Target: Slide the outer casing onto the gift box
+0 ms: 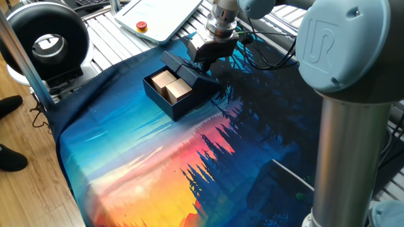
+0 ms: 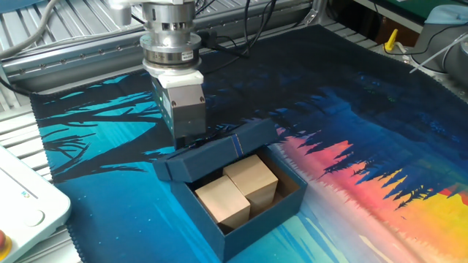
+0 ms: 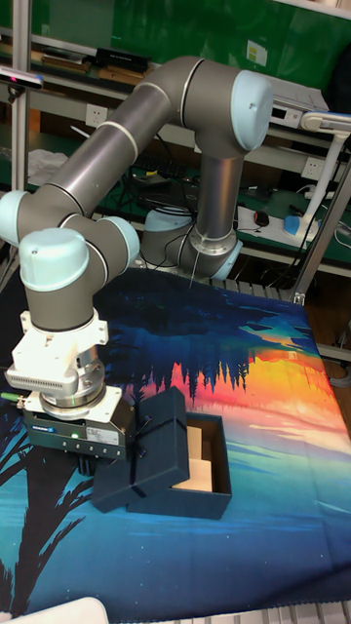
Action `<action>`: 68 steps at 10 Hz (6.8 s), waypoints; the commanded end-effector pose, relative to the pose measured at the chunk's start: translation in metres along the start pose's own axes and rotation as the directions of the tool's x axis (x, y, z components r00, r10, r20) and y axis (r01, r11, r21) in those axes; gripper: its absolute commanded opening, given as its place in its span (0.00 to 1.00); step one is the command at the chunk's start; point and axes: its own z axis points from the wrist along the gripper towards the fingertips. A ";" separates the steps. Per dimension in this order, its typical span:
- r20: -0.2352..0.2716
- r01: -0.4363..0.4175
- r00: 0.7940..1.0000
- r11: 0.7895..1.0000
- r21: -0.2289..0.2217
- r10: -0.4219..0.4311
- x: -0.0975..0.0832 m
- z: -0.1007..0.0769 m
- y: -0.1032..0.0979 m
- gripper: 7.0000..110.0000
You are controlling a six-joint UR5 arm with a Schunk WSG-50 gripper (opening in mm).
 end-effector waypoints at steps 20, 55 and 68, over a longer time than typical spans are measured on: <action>-0.066 -0.081 0.995 0.993 -0.084 0.075 0.000 -0.025 0.049 0.00; -0.073 -0.175 0.982 0.984 -0.025 0.173 0.004 -0.040 0.131 0.00; -0.082 -0.182 0.980 0.983 0.002 0.181 0.015 -0.053 0.121 0.00</action>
